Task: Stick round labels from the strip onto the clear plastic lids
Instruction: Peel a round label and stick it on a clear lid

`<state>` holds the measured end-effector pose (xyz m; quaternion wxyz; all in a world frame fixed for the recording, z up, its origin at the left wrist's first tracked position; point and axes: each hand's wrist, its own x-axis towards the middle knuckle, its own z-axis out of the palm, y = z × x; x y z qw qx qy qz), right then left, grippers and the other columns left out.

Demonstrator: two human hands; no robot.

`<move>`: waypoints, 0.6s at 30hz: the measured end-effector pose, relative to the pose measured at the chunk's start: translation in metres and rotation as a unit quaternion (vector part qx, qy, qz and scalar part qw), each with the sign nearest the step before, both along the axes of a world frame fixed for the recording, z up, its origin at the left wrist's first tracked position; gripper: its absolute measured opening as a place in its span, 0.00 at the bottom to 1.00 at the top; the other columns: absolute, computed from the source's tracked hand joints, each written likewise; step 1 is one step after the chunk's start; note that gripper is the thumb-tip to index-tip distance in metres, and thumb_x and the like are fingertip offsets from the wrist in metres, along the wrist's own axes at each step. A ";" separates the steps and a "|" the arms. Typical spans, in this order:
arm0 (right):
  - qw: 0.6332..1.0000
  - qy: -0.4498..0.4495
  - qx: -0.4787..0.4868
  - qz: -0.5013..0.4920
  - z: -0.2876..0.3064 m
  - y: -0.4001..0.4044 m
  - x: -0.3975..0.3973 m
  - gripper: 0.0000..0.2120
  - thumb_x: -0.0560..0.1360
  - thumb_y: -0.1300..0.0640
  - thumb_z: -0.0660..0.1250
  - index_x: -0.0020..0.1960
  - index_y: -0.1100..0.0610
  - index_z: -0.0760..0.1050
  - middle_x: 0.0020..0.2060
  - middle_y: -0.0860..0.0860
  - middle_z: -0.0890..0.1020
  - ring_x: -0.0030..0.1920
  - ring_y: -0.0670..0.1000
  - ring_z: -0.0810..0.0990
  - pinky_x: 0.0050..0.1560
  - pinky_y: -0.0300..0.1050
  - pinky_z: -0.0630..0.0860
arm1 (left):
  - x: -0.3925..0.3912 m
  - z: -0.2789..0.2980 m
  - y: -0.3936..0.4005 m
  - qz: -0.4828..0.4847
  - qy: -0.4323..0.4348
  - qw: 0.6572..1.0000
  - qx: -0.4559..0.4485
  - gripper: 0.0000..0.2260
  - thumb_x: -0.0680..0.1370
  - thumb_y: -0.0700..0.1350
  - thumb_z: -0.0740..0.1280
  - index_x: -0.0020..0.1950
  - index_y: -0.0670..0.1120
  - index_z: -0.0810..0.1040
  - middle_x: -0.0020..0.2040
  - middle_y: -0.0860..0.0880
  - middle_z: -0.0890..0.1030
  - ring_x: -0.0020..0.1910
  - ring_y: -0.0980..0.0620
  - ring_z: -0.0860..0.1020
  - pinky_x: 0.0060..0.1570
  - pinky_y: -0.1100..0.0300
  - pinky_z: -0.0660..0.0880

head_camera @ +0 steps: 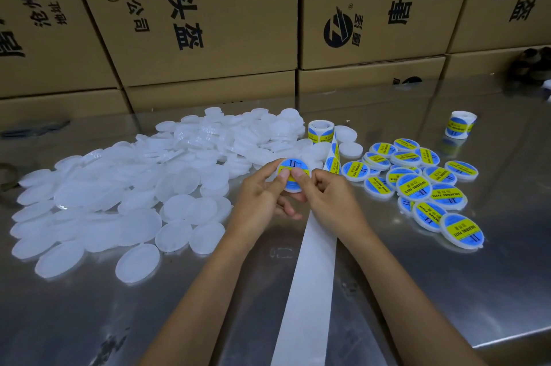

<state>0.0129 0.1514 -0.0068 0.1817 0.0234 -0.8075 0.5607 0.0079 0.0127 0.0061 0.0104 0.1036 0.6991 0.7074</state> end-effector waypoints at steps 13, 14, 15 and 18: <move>0.990 -0.086 0.061 0.092 -0.004 0.005 -0.003 0.16 0.82 0.49 0.62 0.37 0.54 0.68 0.25 0.36 0.78 0.29 0.38 0.71 0.36 0.37 0.64 | -0.006 -0.010 0.002 0.055 0.000 0.998 -0.031 0.12 0.85 0.48 0.60 0.59 0.42 0.78 0.30 0.51 0.82 0.25 0.54 0.75 0.32 0.52 0.83; 0.990 -0.088 0.061 0.087 -0.005 0.005 -0.003 0.16 0.82 0.50 0.62 0.37 0.54 0.67 0.25 0.35 0.78 0.29 0.37 0.72 0.36 0.36 0.65 | -0.007 -0.011 0.002 0.050 0.000 0.998 -0.039 0.11 0.85 0.47 0.60 0.61 0.42 0.77 0.30 0.51 0.81 0.25 0.55 0.75 0.33 0.51 0.83; 0.991 -0.087 0.058 0.081 -0.004 0.005 -0.003 0.15 0.82 0.51 0.61 0.38 0.54 0.67 0.25 0.35 0.77 0.29 0.36 0.72 0.34 0.33 0.64 | -0.008 -0.011 0.001 0.042 -0.001 0.998 -0.046 0.11 0.85 0.46 0.60 0.62 0.42 0.76 0.30 0.51 0.81 0.26 0.55 0.75 0.34 0.51 0.83; 0.994 -0.077 0.040 0.059 -0.004 0.009 -0.003 0.13 0.83 0.54 0.59 0.40 0.54 0.66 0.26 0.41 0.75 0.30 0.36 0.71 0.33 0.30 0.65 | -0.008 -0.013 0.000 0.001 -0.006 0.998 -0.059 0.10 0.84 0.44 0.63 0.65 0.47 0.74 0.32 0.50 0.83 0.28 0.56 0.76 0.41 0.48 0.84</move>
